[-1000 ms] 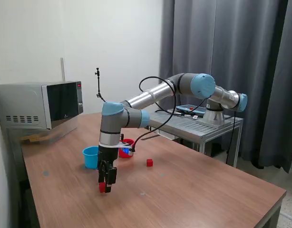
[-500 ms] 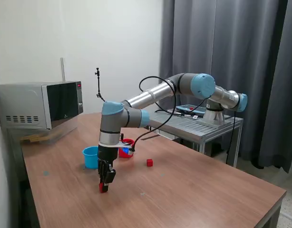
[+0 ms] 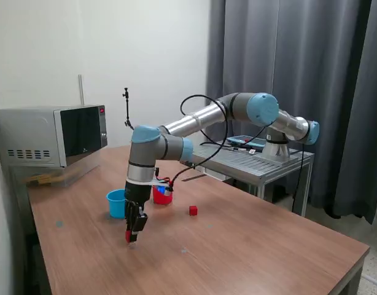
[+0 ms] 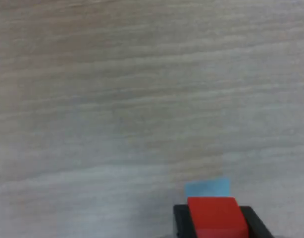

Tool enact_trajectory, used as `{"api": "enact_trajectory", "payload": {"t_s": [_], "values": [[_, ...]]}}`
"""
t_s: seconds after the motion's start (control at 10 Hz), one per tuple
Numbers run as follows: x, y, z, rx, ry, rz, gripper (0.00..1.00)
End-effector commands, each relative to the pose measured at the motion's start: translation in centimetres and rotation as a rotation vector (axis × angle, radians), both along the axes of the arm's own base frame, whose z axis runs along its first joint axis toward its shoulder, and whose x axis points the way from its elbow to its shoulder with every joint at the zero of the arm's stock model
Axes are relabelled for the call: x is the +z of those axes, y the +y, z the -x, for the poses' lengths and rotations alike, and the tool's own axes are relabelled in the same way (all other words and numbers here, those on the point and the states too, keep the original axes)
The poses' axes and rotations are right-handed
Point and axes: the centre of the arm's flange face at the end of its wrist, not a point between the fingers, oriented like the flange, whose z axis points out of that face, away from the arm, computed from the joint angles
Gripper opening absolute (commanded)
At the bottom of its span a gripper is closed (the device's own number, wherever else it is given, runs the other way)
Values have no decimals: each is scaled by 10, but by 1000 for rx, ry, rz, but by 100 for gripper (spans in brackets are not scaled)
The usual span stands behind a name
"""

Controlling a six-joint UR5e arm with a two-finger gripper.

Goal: Place red objects in the red bin, and blue objects in the blue bin.

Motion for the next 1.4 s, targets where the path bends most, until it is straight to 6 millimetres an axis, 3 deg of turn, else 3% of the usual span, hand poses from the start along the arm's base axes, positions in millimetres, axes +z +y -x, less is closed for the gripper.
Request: {"api": "enact_trajectory", "payload": {"t_s": [0.0, 0.2, 0.6, 1.0, 1.3], "values": [[47, 9, -6, -12, 30, -17, 0], [69, 12, -17, -21, 27, -45, 0], [67, 22, -53, -63, -55, -51, 0], [97, 32, -74, -83, -59, -91, 0], [102, 52, -96, -111, -92, -114, 0]]}}
